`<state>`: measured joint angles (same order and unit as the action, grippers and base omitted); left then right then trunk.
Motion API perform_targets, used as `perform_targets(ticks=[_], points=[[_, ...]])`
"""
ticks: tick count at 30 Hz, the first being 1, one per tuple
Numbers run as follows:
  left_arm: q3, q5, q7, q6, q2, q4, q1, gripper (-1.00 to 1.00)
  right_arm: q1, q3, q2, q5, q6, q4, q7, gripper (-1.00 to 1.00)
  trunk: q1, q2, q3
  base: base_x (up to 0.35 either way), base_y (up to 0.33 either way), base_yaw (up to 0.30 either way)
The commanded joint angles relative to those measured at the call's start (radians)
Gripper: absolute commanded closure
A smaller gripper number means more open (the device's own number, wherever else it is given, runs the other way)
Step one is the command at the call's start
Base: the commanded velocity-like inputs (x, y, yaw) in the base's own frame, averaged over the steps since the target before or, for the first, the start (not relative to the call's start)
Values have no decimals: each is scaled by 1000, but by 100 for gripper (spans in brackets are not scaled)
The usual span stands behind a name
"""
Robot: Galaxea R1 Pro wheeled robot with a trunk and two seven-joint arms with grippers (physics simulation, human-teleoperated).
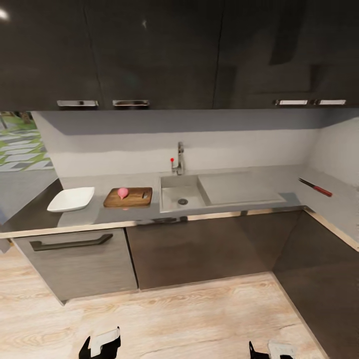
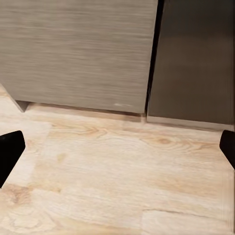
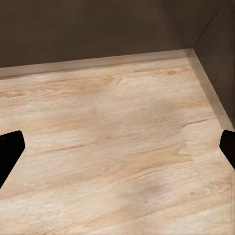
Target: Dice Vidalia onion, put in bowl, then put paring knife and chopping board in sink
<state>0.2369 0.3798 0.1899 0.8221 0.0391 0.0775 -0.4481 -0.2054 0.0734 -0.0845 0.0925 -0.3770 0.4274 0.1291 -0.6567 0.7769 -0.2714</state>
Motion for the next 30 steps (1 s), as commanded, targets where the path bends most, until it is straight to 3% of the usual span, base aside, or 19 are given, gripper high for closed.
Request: perform_targets(ticks=[1, 3, 6, 10, 12, 13, 17, 18, 26, 30], points=[[9, 3, 5, 5, 1, 4, -2, -100, -1, 8, -3, 8, -1, 22, 18, -100, 0, 1, -1, 76, -117, -21], [9, 3, 5, 5, 1, 4, -1, -100, -1, 8, -5, 3, 22, 111, 76, -100, 0, 1, -1, 89, -127, -11], [9, 3, 5, 5, 2, 4, -2, -100, -1, 9, -6, -56, 214, 367, 216, -100, 0, 1, -1, 111, -189, -3], [9, 3, 5, 5, 3, 4, -1, -100, -1, 8, -6, -127, 422, 564, 264, -100, 0, 1, -1, 144, -215, -1], [9, 3, 5, 5, 3, 4, -2, -100, -1, 8, -5, -158, 546, 718, 278, -100, 0, 1, -1, 172, -226, 0], [9, 3, 5, 5, 4, 4, -1, -100, -2, 8, -5, -171, 638, 853, 286, -100, 0, 1, -1, 195, -233, 0], [9, 3, 6, 5, 4, 4, -1, -100, -12, 8, -5, -178, 768, 1006, 290, -100, 0, 1, -1, 204, -235, 0], [9, 3, 6, 5, 4, 4, -1, -100, -58, 8, -6, -180, 844, 1063, 291, -100, 0, 1, -1, 195, -246, 0], [9, 4, 7, 4, 6, 4, -2, -100, -158, 7, -17, -181, 943, 1089, 290, -100, 0, 1, -1, 101, -288, 0], [9, 4, 8, -6, 7, 4, -2, -100, -219, 6, -37, -181, 983, 1091, 287, -100, 0, 1, -1, -28, -306, 0]])
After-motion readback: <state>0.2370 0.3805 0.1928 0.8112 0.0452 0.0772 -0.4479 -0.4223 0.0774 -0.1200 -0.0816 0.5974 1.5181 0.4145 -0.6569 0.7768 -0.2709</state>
